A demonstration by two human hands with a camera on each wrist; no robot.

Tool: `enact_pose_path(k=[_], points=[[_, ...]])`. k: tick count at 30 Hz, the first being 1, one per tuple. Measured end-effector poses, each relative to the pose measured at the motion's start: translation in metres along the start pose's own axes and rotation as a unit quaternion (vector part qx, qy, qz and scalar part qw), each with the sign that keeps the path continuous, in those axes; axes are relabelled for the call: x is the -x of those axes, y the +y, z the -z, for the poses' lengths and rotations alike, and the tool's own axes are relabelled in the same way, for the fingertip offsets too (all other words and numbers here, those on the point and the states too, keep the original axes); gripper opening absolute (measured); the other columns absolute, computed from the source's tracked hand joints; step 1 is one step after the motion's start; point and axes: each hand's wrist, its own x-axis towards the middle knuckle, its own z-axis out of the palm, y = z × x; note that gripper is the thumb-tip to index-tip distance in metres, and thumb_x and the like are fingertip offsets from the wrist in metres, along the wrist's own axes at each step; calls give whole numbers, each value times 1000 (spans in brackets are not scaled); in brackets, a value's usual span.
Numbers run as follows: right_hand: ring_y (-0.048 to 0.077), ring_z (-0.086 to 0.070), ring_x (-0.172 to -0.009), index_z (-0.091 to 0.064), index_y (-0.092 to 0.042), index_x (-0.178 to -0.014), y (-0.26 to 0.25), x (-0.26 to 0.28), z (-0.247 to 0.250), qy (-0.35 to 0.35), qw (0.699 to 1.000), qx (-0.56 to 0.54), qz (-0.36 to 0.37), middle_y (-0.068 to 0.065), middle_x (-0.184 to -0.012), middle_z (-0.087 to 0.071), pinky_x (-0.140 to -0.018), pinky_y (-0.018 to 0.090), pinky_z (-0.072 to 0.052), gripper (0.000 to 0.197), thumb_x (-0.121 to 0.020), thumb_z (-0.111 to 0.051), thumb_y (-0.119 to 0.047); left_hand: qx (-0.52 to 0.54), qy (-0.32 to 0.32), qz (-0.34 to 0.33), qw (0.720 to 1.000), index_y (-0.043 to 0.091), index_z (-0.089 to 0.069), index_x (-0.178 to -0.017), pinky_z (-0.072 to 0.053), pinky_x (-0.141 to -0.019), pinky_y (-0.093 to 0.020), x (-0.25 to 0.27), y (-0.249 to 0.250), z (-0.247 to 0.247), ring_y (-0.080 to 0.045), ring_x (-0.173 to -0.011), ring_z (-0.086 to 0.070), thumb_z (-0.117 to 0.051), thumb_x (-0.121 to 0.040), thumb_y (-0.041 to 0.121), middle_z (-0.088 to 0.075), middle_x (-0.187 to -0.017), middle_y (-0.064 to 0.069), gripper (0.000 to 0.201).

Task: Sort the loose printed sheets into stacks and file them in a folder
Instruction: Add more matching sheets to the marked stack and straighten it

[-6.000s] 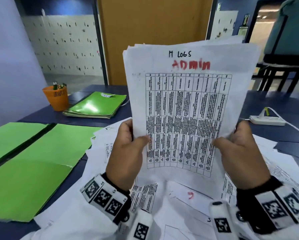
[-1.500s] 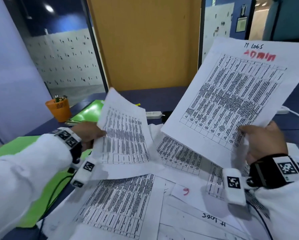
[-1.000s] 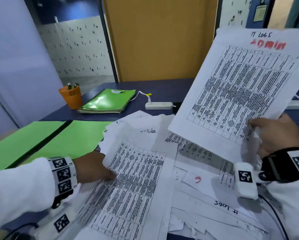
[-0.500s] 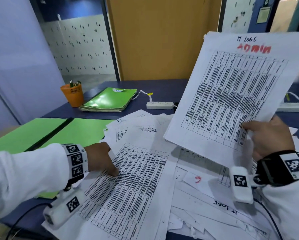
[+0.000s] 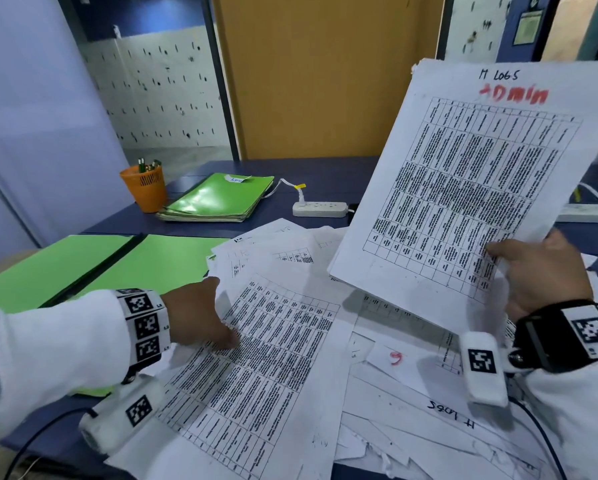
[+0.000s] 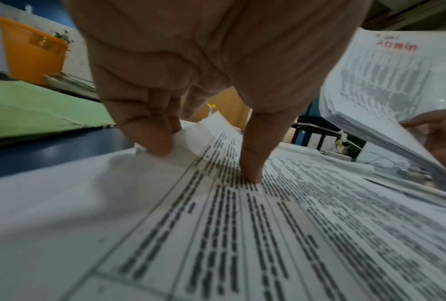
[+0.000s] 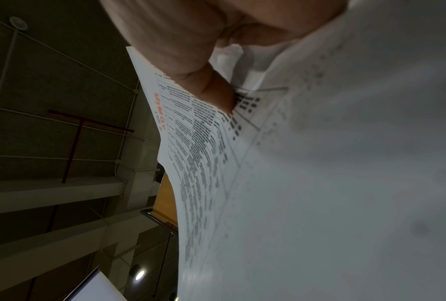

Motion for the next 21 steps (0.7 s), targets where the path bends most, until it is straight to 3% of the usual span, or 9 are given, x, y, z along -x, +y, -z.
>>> enact_pose_path(k=[2, 3, 8, 10, 13, 17, 21], points=[[25, -72, -94, -71, -24, -103, 1, -1, 0, 0, 1000, -4, 1, -5, -98, -76, -93, 51, -55, 40, -63, -70, -15, -39, 4, -18, 999, 14, -25, -157, -54, -97, -35, -1, 2, -3, -22, -116, -62, -87, -71, 56, -55, -142, -8, 114], [25, -72, -94, -71, -24, -103, 2, -1, 1, -2, 1000, -7, 1, -5, -98, -76, -93, 51, -55, 41, -63, -70, -15, -53, 9, -22, 998, 13, -29, -154, -52, -102, -38, 0, 4, -4, -22, -120, -60, -86, -71, 57, -56, -140, -7, 110], [25, -72, -95, -71, -25, -104, 1, 1, 0, -10, 1000, -18, -1, -6, -99, -76, -94, 50, -54, 38, -70, -69, -9, -63, 10, -17, 998, 10, -36, -148, -49, -107, -39, -2, 11, -5, -22, -126, -57, -85, -74, 55, -56, -141, -6, 99], [24, -72, -96, -71, -25, -105, 0, 1, -1, -11, 1000, -19, 0, -6, -100, -76, -94, 50, -54, 39, -71, -69, -8, -65, 12, -21, 998, 12, -46, -137, -51, -103, -36, -4, 14, -7, -21, -120, -59, -85, -75, 50, -60, -134, -4, 83], [24, -72, -96, -70, -25, -104, -1, 2, -1, -10, 1000, -22, -2, -5, -99, -76, -93, 50, -54, 36, -72, -69, -8, -45, -1, -20, 999, 15, -61, -108, -55, -87, -29, -8, 16, -8, -16, -100, -67, -86, -75, 44, -70, -110, 1, 51], [25, -72, -95, -71, -27, -100, -1, 1, -2, -7, 1000, -24, -4, -5, -99, -76, -93, 50, -55, 37, -67, -70, -11, 19, -35, -7, 999, 12, -74, -98, -59, -82, -31, -16, 9, -1, -16, -86, -72, -91, -70, 40, -78, -96, -2, 43], [26, -72, -95, -71, -26, -103, -2, 3, -2, -10, 999, -34, -5, -5, -100, -76, -93, 51, -54, 38, -69, -69, -7, 20, -34, 2, 999, 17, -68, -84, -52, -76, -26, -24, 7, 0, -15, -82, -68, -89, -74, 42, -73, -87, 3, 34]])
